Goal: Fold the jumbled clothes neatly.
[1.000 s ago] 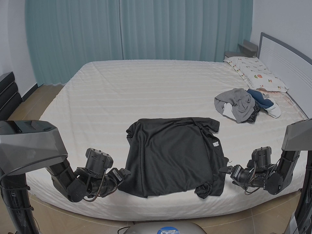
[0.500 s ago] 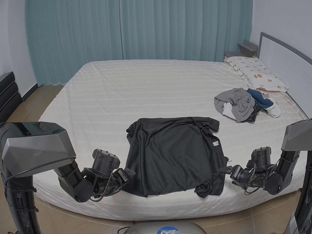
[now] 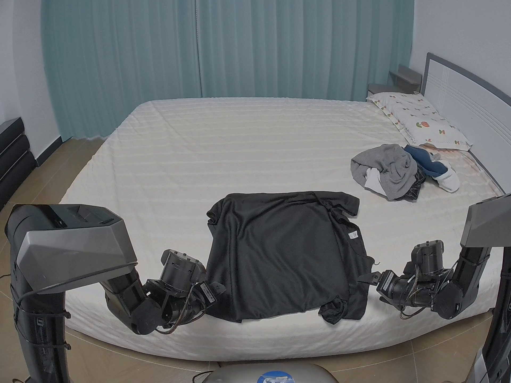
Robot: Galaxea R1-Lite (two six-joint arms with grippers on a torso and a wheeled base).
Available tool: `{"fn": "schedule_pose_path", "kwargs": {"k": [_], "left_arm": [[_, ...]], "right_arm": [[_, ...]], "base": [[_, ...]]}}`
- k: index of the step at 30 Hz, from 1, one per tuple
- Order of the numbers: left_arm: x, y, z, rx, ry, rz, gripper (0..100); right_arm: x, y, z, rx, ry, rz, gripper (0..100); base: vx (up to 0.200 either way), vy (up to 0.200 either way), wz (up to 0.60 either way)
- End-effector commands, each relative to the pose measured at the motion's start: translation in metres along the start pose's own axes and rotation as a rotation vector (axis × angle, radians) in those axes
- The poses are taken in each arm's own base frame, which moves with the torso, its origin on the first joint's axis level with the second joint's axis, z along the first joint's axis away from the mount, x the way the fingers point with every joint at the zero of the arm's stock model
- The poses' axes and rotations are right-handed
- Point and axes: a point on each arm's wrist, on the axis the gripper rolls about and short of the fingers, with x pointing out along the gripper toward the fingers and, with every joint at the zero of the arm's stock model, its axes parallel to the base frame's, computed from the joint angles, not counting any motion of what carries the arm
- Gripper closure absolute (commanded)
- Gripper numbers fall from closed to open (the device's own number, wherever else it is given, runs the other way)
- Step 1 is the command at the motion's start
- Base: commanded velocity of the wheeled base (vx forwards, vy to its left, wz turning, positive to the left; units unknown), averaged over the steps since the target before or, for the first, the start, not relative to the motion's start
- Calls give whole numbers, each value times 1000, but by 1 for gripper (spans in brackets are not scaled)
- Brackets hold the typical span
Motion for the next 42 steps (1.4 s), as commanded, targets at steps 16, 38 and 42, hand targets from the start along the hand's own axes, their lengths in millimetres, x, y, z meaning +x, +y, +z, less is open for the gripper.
{"fn": "schedule_pose_path", "kwargs": {"k": [16,38,42], "left_arm": [[-11,10,20,-51,-65,30,100],[-21,33,29,-52,-60,107,100],[-24,37,25,-31,-29,137,100]], "right_arm": [[16,6,-9,-24,35,12,0],[15,-5,7,-43,-67,-93,100],[-8,-12,26,-87,-99,-130,100]], "base": [[0,0,0],[0,0,0],[0,0,0]]}}
